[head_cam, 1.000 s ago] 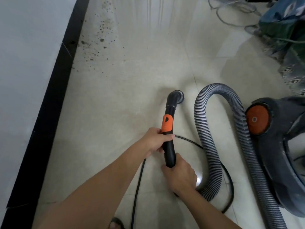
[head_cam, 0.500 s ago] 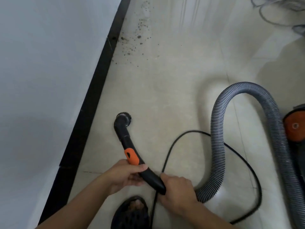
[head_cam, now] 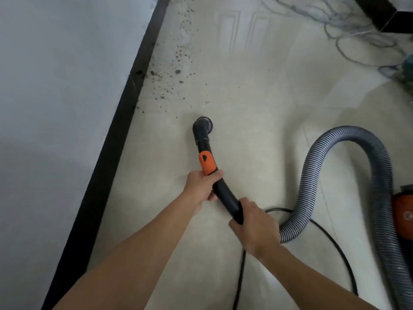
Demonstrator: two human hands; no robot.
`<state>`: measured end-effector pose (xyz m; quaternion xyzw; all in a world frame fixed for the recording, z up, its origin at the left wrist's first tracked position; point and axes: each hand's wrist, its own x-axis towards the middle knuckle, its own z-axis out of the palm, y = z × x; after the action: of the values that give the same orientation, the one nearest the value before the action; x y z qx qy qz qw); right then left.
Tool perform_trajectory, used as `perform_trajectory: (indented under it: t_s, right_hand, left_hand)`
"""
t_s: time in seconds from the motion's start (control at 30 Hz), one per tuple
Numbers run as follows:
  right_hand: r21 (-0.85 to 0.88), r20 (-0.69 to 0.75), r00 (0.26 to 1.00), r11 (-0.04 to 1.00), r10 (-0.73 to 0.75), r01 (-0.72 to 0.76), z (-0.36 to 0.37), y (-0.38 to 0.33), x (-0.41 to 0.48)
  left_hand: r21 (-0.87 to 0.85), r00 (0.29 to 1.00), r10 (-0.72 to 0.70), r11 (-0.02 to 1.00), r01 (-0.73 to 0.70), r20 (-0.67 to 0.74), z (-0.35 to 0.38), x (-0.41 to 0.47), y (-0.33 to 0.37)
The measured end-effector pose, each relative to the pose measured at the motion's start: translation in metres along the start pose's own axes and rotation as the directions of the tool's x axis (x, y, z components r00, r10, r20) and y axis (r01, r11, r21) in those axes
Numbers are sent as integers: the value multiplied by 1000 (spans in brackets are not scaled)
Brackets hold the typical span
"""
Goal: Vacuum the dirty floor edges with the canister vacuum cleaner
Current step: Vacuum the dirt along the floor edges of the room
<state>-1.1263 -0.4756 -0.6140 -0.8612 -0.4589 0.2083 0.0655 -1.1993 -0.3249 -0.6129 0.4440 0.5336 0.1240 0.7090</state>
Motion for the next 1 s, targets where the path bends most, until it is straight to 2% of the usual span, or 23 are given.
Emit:
perform_trajectory:
  t_s: [0.2,0.33,0.43,0.57,0.67,0.87,1.0]
  right_hand:
    - [93,34,998,994,57,-60,-25,-37,96]
    - [126,42,994,987,97,-101,-43,-63,129]
    - [144,47,989,978,142,-148,-44,-64,115]
    - [209,175,978,966,116,-153,-16,-57,60]
    - [250,210,966,947,152,-204,-2,-52,23]
    - [425,89,917,818,390,-389,-14,-19,15]
    - [454,75,888,778,453,-435,-23,-1,17]
  left_hand:
    - [4,997,42,999,-42,-61,-13,72,70]
    - [51,988,101,994,-95,-116,-15,101,105]
    - [144,996,82,987,-75,-39,-13,92,108]
    - [300,982,-107,952,57,153,-29,50,79]
    - [364,964,-171,927,87,206,-29,25,57]
    - [423,966,-23,901,-91,257,55,33,52]
    - [498,969,19,855,-144,247,93,33,54]
